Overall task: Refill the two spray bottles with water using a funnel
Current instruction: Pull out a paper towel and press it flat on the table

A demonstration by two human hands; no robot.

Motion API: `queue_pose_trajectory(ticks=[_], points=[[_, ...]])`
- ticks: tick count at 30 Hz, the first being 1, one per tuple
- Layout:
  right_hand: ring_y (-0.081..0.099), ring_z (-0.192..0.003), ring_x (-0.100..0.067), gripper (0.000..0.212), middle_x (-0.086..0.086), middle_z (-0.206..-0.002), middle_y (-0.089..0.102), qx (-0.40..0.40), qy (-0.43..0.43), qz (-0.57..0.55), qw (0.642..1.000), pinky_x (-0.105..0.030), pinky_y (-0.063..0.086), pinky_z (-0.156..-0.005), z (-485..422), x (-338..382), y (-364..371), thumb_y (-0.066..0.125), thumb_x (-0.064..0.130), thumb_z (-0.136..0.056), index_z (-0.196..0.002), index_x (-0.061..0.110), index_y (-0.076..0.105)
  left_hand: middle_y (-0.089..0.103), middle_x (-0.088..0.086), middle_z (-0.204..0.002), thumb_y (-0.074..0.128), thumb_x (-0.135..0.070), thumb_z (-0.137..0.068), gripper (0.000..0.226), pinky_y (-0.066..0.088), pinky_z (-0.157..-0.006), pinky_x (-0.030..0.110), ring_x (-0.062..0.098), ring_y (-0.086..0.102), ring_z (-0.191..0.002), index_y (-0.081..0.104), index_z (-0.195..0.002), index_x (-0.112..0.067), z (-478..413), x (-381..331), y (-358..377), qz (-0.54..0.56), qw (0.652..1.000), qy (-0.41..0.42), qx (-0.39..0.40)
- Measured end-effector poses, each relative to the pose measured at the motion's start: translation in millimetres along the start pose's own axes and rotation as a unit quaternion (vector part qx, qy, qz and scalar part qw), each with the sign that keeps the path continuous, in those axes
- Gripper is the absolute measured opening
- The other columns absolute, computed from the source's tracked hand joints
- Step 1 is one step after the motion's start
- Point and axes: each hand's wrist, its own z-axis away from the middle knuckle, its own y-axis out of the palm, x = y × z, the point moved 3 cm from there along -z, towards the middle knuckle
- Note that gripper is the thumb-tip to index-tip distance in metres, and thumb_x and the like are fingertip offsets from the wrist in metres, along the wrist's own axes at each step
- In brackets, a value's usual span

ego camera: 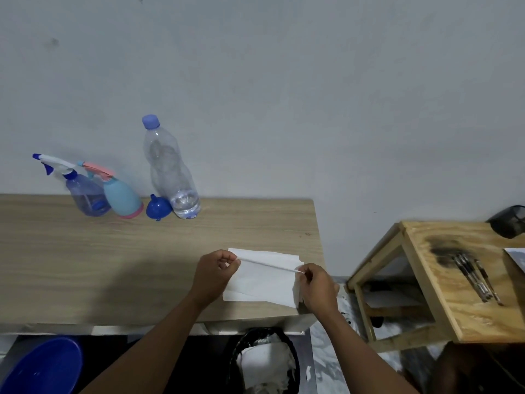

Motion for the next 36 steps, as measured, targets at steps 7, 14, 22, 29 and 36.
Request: queue_pose_trajectory(ticks=[7, 14, 22, 29, 36], points=[[0.06, -0.089, -0.004, 0.02, 0.02, -0.093, 0.064, 0.0, -0.01, -0.105, 0.994, -0.042, 0.044, -0.099, 9, 8, -11, 0.06, 0.017, -0.095, -0.087, 0.035, 0.06, 0.072, 0.004, -0.066, 0.079, -0.009, -0.081, 0.01, 0.046, -0.057, 0.015, 0.001, 0.059, -0.053, 0.07, -0.077, -0.011, 7, -3, -3, 0.023, 1.0, -0.001, -0.008], [0.052, -0.067, -0.011, 0.013, -0.002, -0.076, 0.055, 0.005, -0.017, -0.286, 0.958, -0.012, 0.045, -0.061, 13, 29, -31, 0.06, 0.009, -0.097, -0.108, 0.015, 0.056, 0.071, 0.01, -0.069, 0.074, -0.004, -0.085, 0.01, 0.05, -0.059, 0.034, 0.016, 0.061, -0.057, 0.065, -0.083, -0.008, 7, -1, -10, 0.118, 0.992, -0.05, -0.007], [0.048, -0.064, -0.009, 0.03, 0.005, -0.084, 0.067, 0.071, -0.021, -0.286, 0.955, -0.019, 0.038, -0.057, 20, 70, -18, 0.047, -0.002, -0.095, -0.086, 0.012, 0.071, 0.074, 0.001, -0.083, 0.066, 0.004, -0.088, 0.018, 0.051, -0.07, 0.023, 0.009, 0.067, -0.071, 0.073, -0.083, -0.012, 9, 5, -45, 0.112, 0.992, -0.057, -0.001], [0.058, -0.09, -0.002, 0.032, 0.016, -0.108, 0.065, 0.16, -0.056, -0.244, 0.955, -0.013, 0.043, -0.083, 28, 113, 33, 0.062, 0.007, -0.093, -0.115, 0.028, 0.072, 0.072, -0.003, -0.104, 0.072, -0.002, -0.083, 0.033, 0.054, -0.063, 0.019, 0.011, 0.071, -0.079, 0.071, -0.112, -0.018, 17, 30, -114, 0.095, 0.994, -0.06, 0.004], [0.068, -0.104, -0.002, 0.056, 0.008, -0.13, 0.065, 0.239, -0.096, -0.222, 0.941, -0.016, 0.052, -0.085, 50, 187, 113, 0.064, -0.003, -0.089, -0.135, 0.03, 0.058, 0.073, 0.009, -0.108, 0.065, 0.004, -0.083, 0.045, 0.052, -0.058, 0.021, 0.007, 0.068, -0.069, 0.065, -0.122, -0.018, 11, 83, -208, 0.114, 0.989, -0.096, 0.011]])
